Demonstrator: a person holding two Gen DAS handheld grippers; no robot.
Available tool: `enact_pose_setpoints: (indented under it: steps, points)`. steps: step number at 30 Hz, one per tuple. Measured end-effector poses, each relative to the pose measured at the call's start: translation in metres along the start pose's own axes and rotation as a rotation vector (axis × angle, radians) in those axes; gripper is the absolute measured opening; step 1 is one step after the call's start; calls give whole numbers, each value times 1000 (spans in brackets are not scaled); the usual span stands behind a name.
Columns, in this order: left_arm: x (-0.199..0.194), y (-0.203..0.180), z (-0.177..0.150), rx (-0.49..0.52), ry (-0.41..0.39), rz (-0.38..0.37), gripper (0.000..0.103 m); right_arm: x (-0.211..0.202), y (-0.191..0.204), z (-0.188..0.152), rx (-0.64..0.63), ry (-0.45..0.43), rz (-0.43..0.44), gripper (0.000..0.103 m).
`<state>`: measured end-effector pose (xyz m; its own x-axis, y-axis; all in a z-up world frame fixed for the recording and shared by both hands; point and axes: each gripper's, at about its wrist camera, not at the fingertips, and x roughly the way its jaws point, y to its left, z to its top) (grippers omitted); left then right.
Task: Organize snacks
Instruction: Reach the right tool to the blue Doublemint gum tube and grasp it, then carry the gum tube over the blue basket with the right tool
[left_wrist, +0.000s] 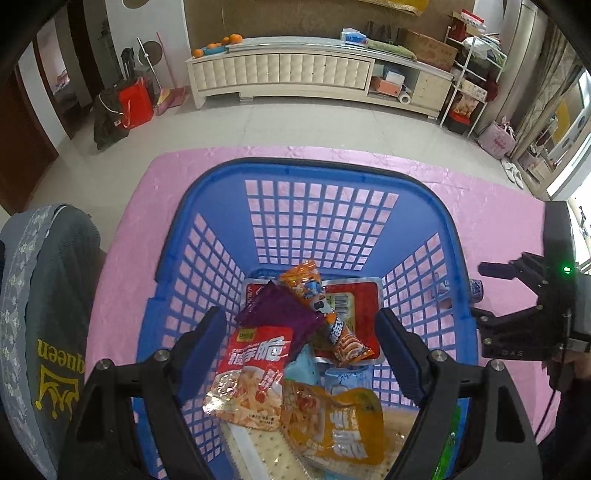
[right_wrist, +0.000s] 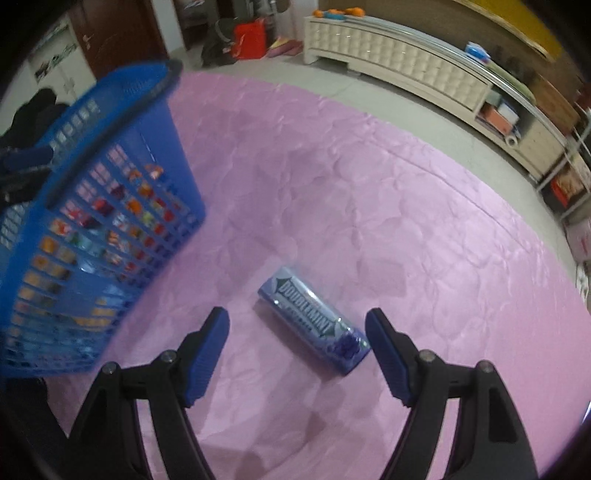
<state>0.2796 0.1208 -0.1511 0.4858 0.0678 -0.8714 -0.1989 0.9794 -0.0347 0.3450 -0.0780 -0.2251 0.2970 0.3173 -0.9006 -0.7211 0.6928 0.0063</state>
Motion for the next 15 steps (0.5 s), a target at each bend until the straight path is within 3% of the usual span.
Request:
enact_pose_setpoints:
  steps: [3,4,6,10,12,15]
  points:
    - [5,-3,0,12,8,9,81,12,-3,0,-34,20,15,78]
    - [5,-4,1,16,8,11,81,13,-4,0,-42,25,18,74]
    - [9,-5,2,24,10,15,81,17,-5,-1,-53,31,11,57]
    - [11,-6,2,27,11,17,81,18,-9,-4,-50,14,46,49]
    - [13,-9,4,33,14,25,81,17,-8,-6,-55,13,46,39]
    - [9,-13,3,35,4,15,81,15,-2,-11,-55,7,42,35]
